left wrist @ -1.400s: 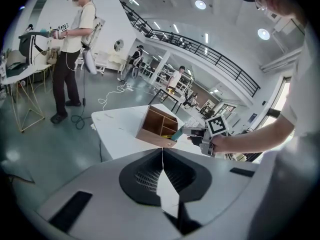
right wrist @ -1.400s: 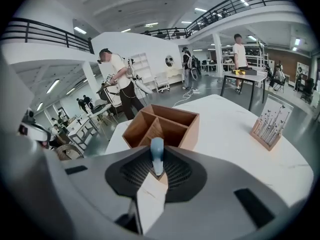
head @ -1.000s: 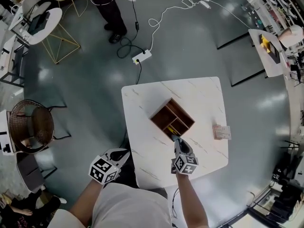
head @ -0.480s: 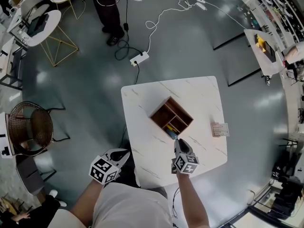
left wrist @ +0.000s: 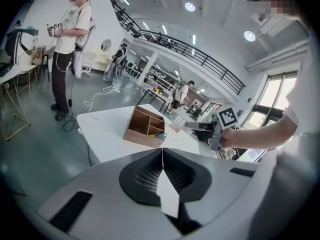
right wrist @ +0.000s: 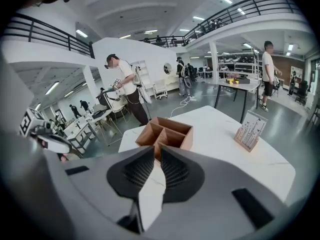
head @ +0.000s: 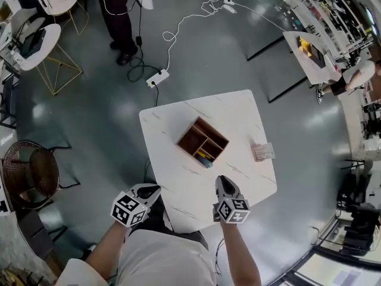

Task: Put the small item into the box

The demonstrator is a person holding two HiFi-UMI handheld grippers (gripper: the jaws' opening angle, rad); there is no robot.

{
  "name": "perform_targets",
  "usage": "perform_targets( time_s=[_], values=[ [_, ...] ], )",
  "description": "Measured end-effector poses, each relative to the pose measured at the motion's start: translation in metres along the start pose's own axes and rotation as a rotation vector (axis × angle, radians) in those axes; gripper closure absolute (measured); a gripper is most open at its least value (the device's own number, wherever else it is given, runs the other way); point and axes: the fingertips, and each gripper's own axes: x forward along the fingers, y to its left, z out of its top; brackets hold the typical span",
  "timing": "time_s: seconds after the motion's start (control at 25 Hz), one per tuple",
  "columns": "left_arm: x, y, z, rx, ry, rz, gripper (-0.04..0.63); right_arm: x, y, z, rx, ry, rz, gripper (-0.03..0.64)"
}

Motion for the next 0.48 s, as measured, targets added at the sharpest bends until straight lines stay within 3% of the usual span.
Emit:
perform_targets(
  time_s=[0.48],
  values=[
    [-0.008,-0.047,-0.010,0.043,-0.049,0.007,0.581,-0.085,0.003,-0.015,-0.009,-0.082,0.031,0.586]
  ],
)
